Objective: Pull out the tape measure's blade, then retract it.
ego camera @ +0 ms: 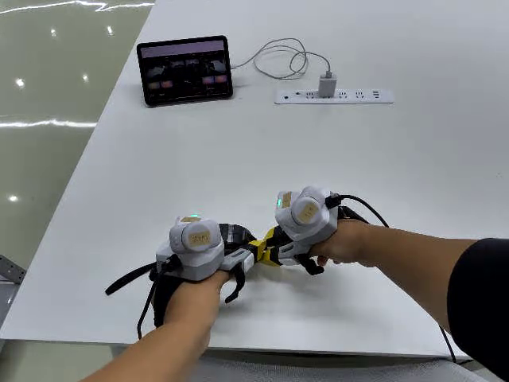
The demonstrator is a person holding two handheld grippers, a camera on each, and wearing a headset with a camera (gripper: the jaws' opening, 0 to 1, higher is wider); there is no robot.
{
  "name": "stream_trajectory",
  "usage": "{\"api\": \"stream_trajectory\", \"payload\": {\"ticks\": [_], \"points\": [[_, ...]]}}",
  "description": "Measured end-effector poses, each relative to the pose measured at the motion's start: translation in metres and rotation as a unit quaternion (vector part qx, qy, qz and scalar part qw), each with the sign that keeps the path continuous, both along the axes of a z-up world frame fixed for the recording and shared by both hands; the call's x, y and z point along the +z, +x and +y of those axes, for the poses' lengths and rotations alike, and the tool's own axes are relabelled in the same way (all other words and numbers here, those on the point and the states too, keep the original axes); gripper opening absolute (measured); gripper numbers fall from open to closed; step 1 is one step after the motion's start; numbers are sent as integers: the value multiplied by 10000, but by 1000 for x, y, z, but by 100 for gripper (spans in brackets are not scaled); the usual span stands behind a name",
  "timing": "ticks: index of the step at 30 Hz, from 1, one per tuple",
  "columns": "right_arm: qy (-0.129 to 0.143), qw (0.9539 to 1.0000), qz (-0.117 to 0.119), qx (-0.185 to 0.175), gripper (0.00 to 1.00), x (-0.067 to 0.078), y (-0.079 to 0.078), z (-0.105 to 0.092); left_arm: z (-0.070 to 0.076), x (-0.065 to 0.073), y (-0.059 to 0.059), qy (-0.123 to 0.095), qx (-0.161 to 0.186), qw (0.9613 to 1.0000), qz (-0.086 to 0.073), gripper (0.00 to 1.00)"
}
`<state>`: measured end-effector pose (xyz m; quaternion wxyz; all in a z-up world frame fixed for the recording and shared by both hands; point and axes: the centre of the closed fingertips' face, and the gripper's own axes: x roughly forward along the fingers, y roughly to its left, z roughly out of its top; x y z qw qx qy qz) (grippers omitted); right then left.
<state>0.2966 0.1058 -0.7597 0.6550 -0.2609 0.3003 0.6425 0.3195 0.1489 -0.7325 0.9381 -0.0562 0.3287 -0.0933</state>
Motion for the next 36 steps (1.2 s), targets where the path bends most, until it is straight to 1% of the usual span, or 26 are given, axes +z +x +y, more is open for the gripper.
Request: {"api": "stream_trajectory", "payload": {"ticks": [2,3,4,6,7,8,9,10,11,13,16,18,20,21,23,24,27,28,29,30,31,33,34,35,36], "points": [[-7,10000,-26,23,12,0,0,0,0,0,-1,17,-57,10000,69,65],[-8,10000,-39,31,12,0,-1,0,0,1,0,65,-67,9999,40,65],[-18,10000,-60,36,12,0,0,0,4,3,1,306,-109,9995,-26,67],[-24,10000,-71,28,12,0,0,0,2,1,-1,228,-106,9997,29,69],[-28,10000,-45,-25,12,0,0,0,-1,-6,-7,85,-93,9995,304,69],[-34,10000,-37,-50,13,0,0,0,-1,-7,-6,95,-119,9995,292,69],[-18,10000,-24,-18,14,0,-2,0,1,-6,-5,112,-90,9996,238,69],[-34,10000,-2,-14,15,0,-3,-1,2,-6,-6,183,-100,9995,235,72],[-42,10000,-34,14,15,-1,-3,-2,2,-6,-5,233,-118,9995,202,74],[-65,10000,-13,-10,15,-1,-3,-5,2,-5,-5,193,-101,9996,201,78],[-92,9999,21,-103,21,-1,0,-9,0,-4,-3,161,-135,9996,196,83],[-52,9998,87,-194,25,1,1,-11,1,-3,-3,219,-153,9995,180,85],[-71,9997,79,-226,27,1,1,-14,3,-3,-3,240,-118,9995,173,91],[-61,9997,85,-238,30,2,0,-15,4,-3,-2,253,-100,9995,186,93],[-5,9995,169,-276,35,4,-2,-16,4,-4,-4,279,-127,9993,224,94],[-1,9994,183,-299,39,5,-2,-17,4,-5,-4,326,-165,9991,197,94],[21,9991,258,-341,47,5,-3,-19,4,-5,-4,253,-138,9994,210,99],[12,9991,250,-351,49,5,-3,-19,3,-5,-4,233,-136,9994,226,100],[-11,9991,249,-355,51,5,-4,-20,3,-3,-3,235,-141,9994,204,100],[-118,9987,266,-412,54,3,-4,-24,3,-2,-3,229,-163,9994,192,100],[-109,9987,253,-439,56,4,-3,-24,3,-1,-3,229,-177,9994,190,100],[-50,9983,260,-528,62,6,-2,-26,3,0,-2,291,-246,9992,130,100],[-49,9980,282,-561,63,7,-2,-27,5,0,-3,328,-249,9990,165,100],[-20,9974,310,-650,65,9,-1,-28,7,0,-2,314,-229,9991,182,100],[11,9968,339,-724,66,9,0,-29,4,1,-2,179,-272,9993,159,100]]}}
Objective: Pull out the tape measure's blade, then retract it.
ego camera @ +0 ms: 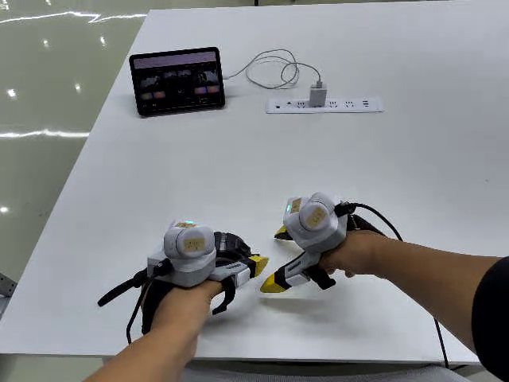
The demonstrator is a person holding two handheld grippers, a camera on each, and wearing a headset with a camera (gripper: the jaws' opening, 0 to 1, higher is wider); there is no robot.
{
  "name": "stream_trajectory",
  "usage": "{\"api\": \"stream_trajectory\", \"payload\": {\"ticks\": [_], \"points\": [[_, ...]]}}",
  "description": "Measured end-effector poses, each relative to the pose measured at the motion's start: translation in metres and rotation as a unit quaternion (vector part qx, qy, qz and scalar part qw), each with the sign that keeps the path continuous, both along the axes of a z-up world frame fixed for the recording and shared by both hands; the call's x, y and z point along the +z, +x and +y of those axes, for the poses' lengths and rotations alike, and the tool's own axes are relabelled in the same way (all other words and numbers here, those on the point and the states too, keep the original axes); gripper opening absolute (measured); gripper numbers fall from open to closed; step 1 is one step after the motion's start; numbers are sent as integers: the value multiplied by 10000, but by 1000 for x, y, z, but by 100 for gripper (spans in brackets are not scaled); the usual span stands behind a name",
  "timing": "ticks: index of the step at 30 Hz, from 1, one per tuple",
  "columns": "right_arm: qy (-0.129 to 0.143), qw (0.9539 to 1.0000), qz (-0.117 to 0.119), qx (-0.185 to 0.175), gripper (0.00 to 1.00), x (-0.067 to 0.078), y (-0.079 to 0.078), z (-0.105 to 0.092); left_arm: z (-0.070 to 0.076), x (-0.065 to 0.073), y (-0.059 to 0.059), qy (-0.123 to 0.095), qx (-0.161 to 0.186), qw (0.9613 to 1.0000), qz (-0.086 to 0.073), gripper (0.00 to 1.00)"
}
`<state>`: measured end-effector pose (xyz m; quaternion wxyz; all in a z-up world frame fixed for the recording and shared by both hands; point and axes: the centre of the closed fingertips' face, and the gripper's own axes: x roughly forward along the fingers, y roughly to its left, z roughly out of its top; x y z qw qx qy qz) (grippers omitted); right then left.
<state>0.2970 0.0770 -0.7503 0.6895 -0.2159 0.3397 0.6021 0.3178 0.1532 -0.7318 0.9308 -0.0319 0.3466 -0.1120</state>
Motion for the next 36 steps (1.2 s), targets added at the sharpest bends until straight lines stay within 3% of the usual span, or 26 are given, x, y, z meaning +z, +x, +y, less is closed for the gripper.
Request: {"api": "stream_trajectory", "payload": {"ticks": [1,5,9,11,15,18,20,24,25,26,27,28,30,34,35,36], "points": [[8,10000,33,-55,68,1,0,-1,-6,-1,-2,-274,-57,9996,106,100],[81,9998,-13,-207,78,5,3,-3,-4,0,-2,-219,-146,9996,101,100],[135,9991,-42,-397,94,7,6,-7,-11,1,-4,-223,-543,9982,133,100],[154,9988,-50,-456,96,9,6,-11,-16,6,-3,-370,-725,9967,30,100],[157,9982,-41,-584,100,8,6,-19,-14,9,-2,-325,-834,9960,15,100],[221,9972,-82,-709,100,10,8,-27,-13,9,-3,-173,-1006,9948,42,100],[295,9966,-127,-762,100,12,8,-31,-15,11,-5,-191,-1096,9938,42,100],[332,9950,-148,-929,100,15,9,-46,-13,14,-9,-41,-1368,9905,-134,100],[351,9944,-145,-983,100,15,10,-49,-9,14,-6,63,-1349,9906,-224,100],[374,9935,-141,-1068,100,16,11,-54,-1,14,-3,405,-1448,9877,-431,100],[378,9930,-139,-1114,100,16,11,-57,0,12,-5,491,-1559,9855,-449,100],[368,9920,-154,-1195,100,15,12,-62,-1,9,-8,359,-1539,9868,-349,100],[364,9899,-222,-1351,100,16,15,-70,3,8,-9,298,-1531,9874,-266,100],[413,9855,-262,-1627,99,17,17,-88,9,12,-11,207,-1549,9872,-305,100],[409,9849,-254,-1661,99,17,17,-92,10,11,-11,143,-1579,9869,-286,100],[404,9842,-265,-1702,99,17,16,-98,6,15,-12,-70,-1641,9857,-364,100]]}}
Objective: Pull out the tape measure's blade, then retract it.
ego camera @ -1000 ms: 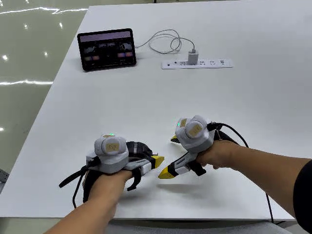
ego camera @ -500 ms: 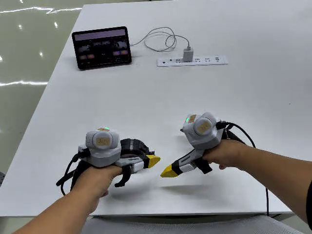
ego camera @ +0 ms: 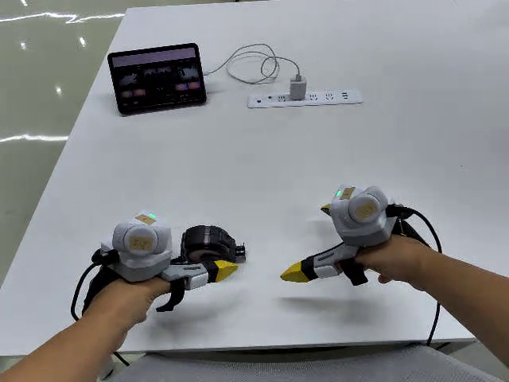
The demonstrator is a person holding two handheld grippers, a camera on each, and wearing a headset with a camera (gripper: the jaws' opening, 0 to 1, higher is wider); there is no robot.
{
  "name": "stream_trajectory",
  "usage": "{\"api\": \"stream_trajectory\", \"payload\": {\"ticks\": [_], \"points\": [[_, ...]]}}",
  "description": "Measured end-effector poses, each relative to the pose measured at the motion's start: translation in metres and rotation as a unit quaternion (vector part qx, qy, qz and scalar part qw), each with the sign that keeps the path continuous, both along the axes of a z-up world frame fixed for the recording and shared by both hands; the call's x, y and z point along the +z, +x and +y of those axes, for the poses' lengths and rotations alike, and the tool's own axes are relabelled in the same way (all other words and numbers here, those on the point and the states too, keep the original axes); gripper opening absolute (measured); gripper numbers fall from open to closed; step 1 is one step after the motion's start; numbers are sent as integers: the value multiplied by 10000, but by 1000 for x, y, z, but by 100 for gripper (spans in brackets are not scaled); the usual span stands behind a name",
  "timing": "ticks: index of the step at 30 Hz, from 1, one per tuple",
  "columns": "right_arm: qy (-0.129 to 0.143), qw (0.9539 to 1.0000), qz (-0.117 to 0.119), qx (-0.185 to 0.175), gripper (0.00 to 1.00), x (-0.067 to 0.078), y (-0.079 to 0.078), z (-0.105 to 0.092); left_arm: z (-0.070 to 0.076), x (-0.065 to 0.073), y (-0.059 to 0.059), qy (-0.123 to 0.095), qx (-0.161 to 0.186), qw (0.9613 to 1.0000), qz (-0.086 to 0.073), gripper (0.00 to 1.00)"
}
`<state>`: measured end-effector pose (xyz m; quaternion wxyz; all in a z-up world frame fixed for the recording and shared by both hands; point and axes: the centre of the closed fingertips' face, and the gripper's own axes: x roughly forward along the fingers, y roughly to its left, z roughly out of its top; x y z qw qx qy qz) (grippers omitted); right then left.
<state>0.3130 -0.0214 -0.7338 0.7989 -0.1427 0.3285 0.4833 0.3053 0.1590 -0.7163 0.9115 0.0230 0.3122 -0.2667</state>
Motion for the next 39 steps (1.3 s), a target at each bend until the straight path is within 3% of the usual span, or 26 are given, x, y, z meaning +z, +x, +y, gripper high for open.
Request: {"api": "stream_trajectory", "payload": {"ticks": [2,4,6,17,21,25,29,32,39], "points": [[10,10000,-20,-78,98,1,-1,-9,-11,5,-9,-381,-269,9989,93,100],[38,9999,-45,-143,99,4,-3,-15,-12,9,-11,-368,-422,9984,-1,100],[85,9996,-95,-232,98,7,-6,-24,-11,11,-13,-396,-456,9982,19,100],[140,9975,-206,-667,99,13,-19,-72,13,22,-16,-241,-254,9992,-186,100],[170,9970,-206,-731,100,16,-25,-81,21,27,-17,-285,-174,9992,-217,100],[167,9969,-210,-739,100,19,-31,-89,33,26,-18,-193,-156,9994,-236,100],[167,9965,-244,-776,100,23,-35,-98,37,22,-26,-91,-236,9996,-151,100],[218,9966,-266,-753,100,25,-40,-106,36,16,-38,-165,-338,9992,140,100],[212,9957,-271,-864,100,26,-49,-125,41,16,-46,-24,-391,9992,66,100]]}}
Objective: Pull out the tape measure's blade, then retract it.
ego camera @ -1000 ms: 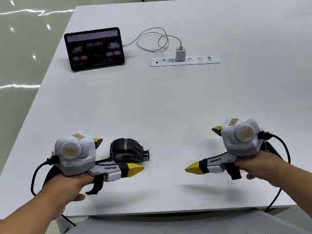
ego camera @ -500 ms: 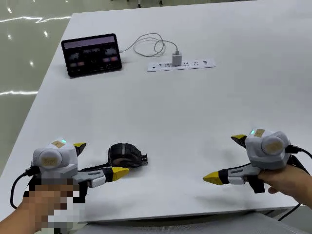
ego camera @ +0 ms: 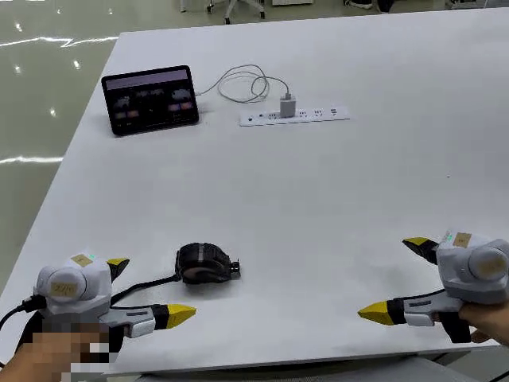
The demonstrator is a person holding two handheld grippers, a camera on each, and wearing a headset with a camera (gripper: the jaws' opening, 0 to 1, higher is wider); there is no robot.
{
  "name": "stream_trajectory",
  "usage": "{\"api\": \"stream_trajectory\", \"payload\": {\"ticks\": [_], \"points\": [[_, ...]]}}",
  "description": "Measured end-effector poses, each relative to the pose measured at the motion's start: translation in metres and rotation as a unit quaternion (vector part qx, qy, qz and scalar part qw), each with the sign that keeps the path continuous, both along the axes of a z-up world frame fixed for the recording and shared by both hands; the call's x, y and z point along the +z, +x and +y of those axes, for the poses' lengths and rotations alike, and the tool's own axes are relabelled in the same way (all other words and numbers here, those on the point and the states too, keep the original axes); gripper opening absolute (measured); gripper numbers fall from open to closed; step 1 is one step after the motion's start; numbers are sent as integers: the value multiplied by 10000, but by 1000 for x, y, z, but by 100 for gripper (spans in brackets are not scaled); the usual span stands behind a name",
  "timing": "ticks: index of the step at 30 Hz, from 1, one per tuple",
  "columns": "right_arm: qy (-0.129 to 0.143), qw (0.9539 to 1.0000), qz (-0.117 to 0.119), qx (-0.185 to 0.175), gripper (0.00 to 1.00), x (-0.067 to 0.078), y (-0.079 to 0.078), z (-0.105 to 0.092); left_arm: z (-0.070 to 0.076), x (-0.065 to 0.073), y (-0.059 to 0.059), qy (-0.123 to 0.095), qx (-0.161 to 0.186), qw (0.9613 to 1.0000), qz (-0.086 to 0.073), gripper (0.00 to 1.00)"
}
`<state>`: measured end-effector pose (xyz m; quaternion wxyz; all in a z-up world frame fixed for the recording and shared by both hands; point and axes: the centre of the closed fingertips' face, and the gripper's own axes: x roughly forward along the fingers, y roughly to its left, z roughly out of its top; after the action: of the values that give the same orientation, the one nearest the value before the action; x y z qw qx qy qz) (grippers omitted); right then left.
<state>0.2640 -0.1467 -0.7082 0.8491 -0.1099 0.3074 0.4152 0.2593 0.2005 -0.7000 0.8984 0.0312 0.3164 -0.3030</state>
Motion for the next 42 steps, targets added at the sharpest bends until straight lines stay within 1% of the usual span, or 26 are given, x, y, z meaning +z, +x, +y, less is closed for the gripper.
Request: {"api": "stream_trajectory", "payload": {"ticks": [1,4,6,7,8,10,12,13,19,20,22,24,26,27,29,33,35,40,42], "points": [[-21,10000,-2,-38,100,0,-2,-3,1,1,-1,-38,21,10000,0,100],[-27,10000,9,-88,100,1,-6,-10,4,2,-3,-42,18,10000,13,100],[-26,9999,10,-124,100,5,-9,-13,5,2,-5,26,15,10000,36,100],[-32,9999,3,-140,100,8,-11,-13,8,0,-7,95,47,9999,116,100],[-34,9999,-5,-157,100,10,-12,-15,7,1,-8,95,34,9999,123,100],[-15,9998,3,-186,100,12,-13,-18,6,4,-10,60,0,10000,64,100],[-8,9998,13,-189,100,14,-16,-19,7,4,-11,90,-21,9999,97,100],[-20,9998,12,-181,100,13,-17,-21,7,5,-11,70,-41,9999,110,100],[-92,9998,11,-196,100,15,-20,-29,8,10,-10,18,-78,9999,112,100],[-103,9998,14,-193,100,15,-20,-30,9,9,-11,7,-79,9999,141,100],[-123,9997,30,-187,100,14,-20,-31,10,8,-10,26,-96,9999,124,100],[-140,9997,40,-175,100,13,-21,-33,11,6,-11,34,-105,9998,181,100],[-159,9997,50,-174,100,12,-21,-34,13,3,-11,25,-83,9996,285,100],[-158,9997,56,-177,100,11,-21,-34,13,3,-11,30,-68,9996,279,100],[-136,9997,93,-194,100,10,-22,-33,13,4,-11,-47,-54,9995,298,100],[-101,9997,107,-210,100,9,-22,-32,11,5,-12,-49,-91,9995,308,100],[-98,9997,103,-206,100,9,-22,-32,11,6,-11,-49,-92,9995,284,100],[-101,9997,66,-214,100,12,-21,-33,13,7,-11,-78,-92,9995,287,100],[-103,9997,68,-225,100,13,-20,-34,13,7,-10,-77,-84,9996,258,100]]}}
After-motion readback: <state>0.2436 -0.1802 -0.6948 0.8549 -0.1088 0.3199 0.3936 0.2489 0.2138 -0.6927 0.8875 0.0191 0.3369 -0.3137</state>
